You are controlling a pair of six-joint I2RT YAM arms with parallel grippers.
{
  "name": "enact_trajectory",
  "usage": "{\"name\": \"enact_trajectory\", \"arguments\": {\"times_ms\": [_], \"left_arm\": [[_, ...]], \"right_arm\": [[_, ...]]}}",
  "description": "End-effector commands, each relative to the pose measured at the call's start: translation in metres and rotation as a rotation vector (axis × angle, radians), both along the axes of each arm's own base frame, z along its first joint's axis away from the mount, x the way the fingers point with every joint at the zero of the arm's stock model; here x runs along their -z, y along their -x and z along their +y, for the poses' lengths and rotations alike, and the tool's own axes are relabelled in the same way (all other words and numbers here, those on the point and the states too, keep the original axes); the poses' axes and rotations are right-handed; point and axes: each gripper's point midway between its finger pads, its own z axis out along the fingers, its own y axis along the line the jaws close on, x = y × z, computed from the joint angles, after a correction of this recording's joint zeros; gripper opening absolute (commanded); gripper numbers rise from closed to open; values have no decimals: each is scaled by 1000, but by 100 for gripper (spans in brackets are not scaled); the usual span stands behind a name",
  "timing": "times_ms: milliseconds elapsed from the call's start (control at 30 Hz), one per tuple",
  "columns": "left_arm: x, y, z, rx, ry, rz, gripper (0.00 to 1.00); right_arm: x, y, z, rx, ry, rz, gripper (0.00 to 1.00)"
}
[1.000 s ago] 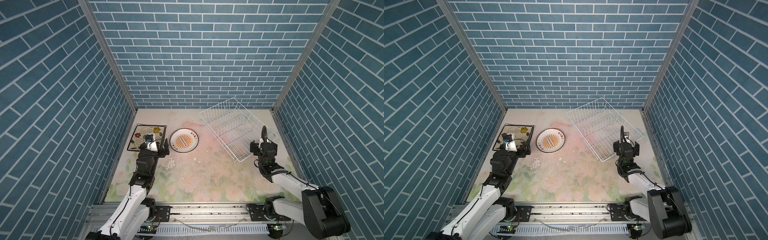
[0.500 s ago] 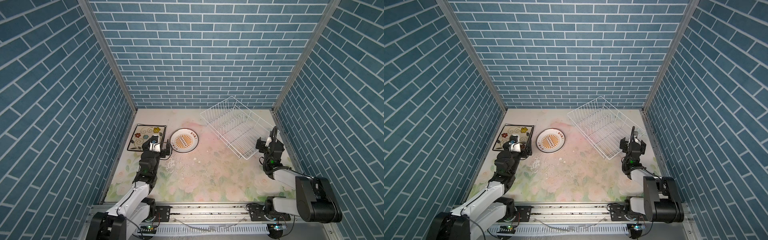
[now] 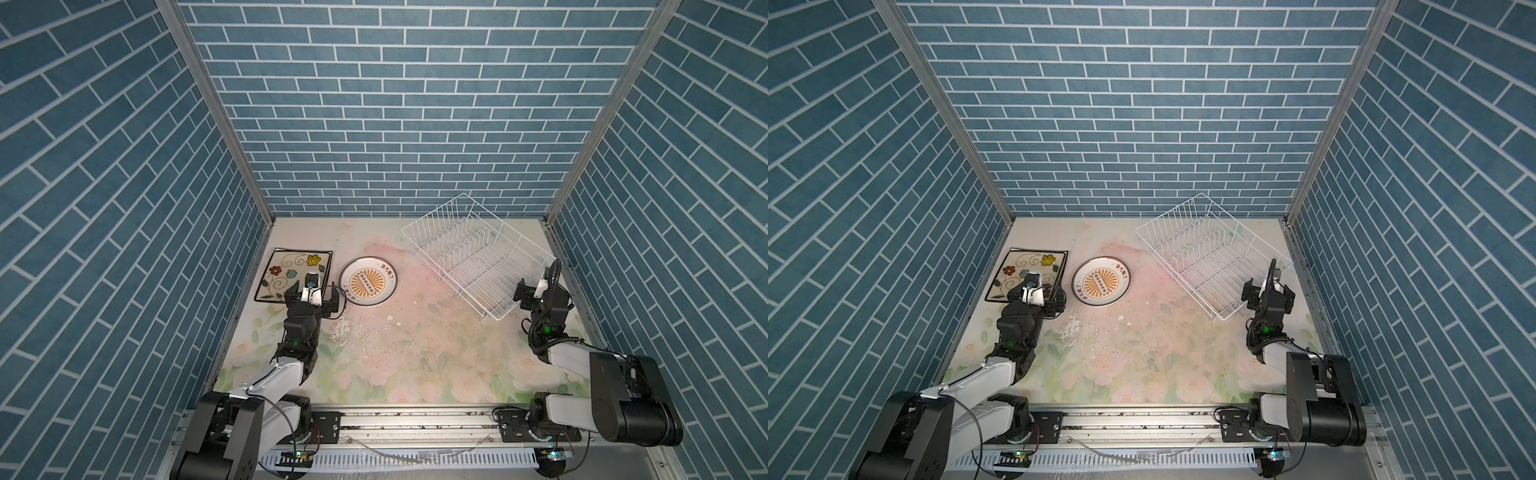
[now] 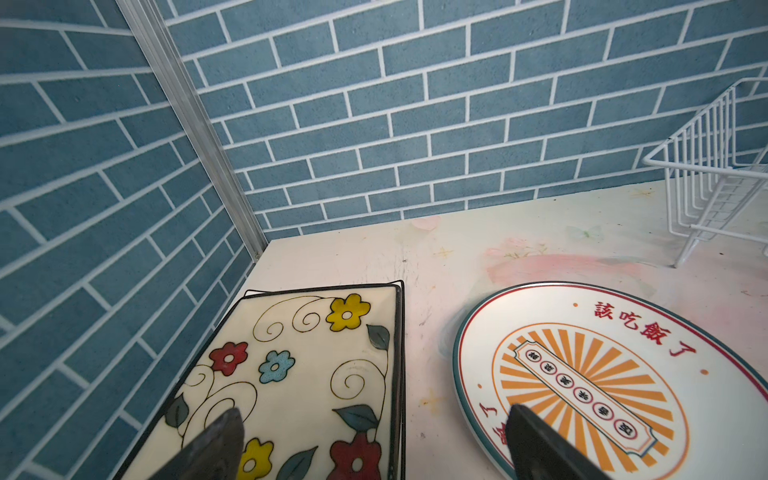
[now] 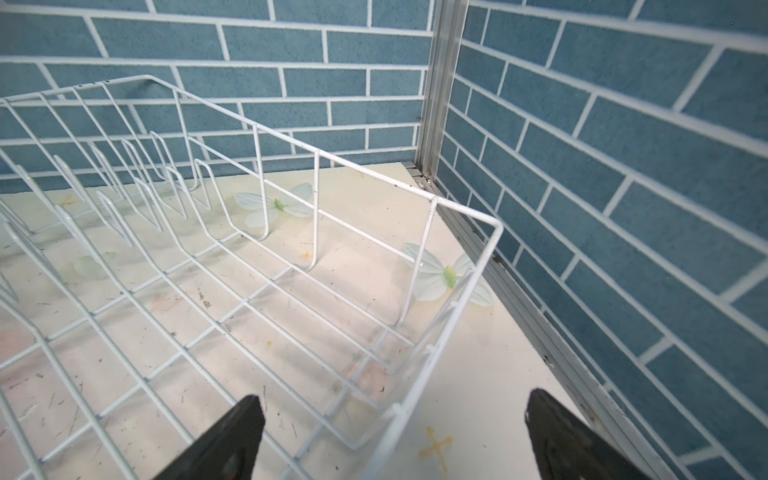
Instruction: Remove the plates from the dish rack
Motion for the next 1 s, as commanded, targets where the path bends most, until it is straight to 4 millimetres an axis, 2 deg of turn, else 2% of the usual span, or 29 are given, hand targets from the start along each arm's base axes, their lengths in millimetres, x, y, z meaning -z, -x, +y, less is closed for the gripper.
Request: {"name": "enact_trajectory", "arguments": {"times_ms": [0,200,400,600,733,833,967], "left_arm": [[-1,-2,3,-19,-15,-19,100],[9,-3,7,-44,-18,-51,100],[20,-11,11,-71,-26,-25,100],[47,-25,12,-94,-43,16,100],[47,-27,12,-96,-48,14,100],[48,-32,16,-121,-42,41,100],[54,-46,34,-199,-4,123,100]], "right_arm": [[5,-5,2,-11,-31,-30,99],[23,-7,10,-59,-27,-46,99],[30,-15,18,-113,-24,13,99],[36,-28,23,-138,-29,90,99],[36,-29,22,-139,-35,92,99],[36,-29,22,-140,-35,94,99],[36,-29,22,-139,-35,94,99]]}}
